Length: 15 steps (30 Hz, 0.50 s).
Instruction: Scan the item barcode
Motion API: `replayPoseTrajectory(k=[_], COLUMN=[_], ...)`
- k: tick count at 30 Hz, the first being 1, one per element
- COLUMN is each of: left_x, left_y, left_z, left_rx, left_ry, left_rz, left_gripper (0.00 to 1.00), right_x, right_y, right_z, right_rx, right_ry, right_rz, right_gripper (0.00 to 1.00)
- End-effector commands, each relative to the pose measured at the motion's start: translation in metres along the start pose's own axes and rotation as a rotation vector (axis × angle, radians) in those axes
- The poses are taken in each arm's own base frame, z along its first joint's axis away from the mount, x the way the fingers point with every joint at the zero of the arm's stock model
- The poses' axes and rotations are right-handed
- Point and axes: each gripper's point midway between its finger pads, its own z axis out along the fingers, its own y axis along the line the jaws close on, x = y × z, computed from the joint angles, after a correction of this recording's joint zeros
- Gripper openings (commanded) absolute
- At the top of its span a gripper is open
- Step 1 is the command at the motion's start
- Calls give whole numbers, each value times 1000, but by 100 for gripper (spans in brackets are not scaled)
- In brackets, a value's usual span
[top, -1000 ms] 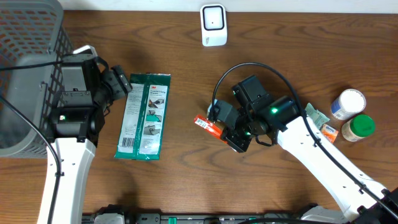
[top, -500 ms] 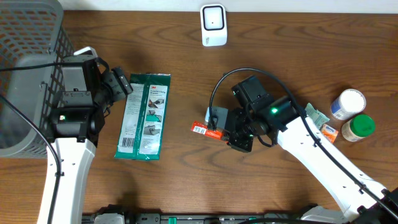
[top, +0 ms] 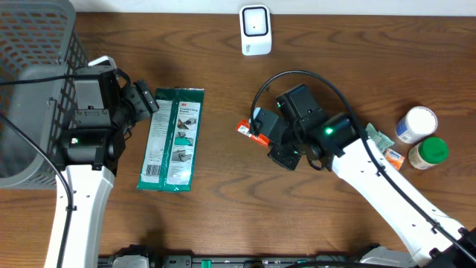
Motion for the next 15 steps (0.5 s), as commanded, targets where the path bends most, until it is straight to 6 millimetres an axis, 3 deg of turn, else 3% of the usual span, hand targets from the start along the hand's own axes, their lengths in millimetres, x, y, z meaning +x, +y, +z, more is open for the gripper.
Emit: replayPoseTrajectory(k=[1, 5, 10, 15], left_x=[-5, -5, -5, -7], left_y=[2, 2, 2, 1], left_z=[-1, -1, -1, -1], left_rx=[-11, -11, -11, -7], left_ry=[-11, -11, -11, -20], left_rz=[2, 2, 2, 1], left_gripper=[85, 85, 86, 85], right_x=[-13, -22, -41, -69], right_y=[-10, -10, -7, 12], right_z=[-10, -11, -13, -20], right_rx=[80, 67, 15, -148], right_ry=[-39, -76, -166, -274], right_rz=[40, 83, 300, 399], right_gripper=[1, 1, 1, 1])
